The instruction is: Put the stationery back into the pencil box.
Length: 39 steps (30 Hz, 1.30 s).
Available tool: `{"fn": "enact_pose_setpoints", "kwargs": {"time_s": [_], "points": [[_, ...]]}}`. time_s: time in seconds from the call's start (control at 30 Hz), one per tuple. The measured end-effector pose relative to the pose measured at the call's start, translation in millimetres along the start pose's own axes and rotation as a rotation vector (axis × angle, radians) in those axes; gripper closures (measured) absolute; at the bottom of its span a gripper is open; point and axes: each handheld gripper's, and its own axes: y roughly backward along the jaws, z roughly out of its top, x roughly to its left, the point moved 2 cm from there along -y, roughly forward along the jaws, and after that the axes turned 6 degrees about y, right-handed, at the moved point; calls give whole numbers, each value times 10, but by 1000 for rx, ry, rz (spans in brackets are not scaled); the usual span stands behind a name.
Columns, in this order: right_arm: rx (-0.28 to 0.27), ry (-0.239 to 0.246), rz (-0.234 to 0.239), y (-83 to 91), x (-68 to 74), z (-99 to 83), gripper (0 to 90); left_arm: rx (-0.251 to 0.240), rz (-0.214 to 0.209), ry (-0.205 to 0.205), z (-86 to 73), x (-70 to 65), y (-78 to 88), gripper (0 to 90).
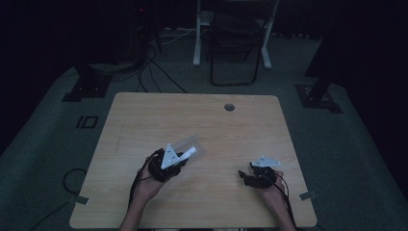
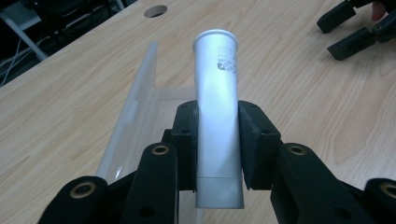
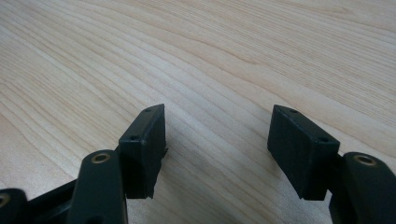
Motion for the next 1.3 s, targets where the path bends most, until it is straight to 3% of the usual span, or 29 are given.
{"fn": "enact_pose_setpoints", "kwargs": {"time_s": [1.3], "points": [[0, 2, 1, 0, -1, 0, 369, 45, 80, -2, -22, 95, -266, 706]]}}
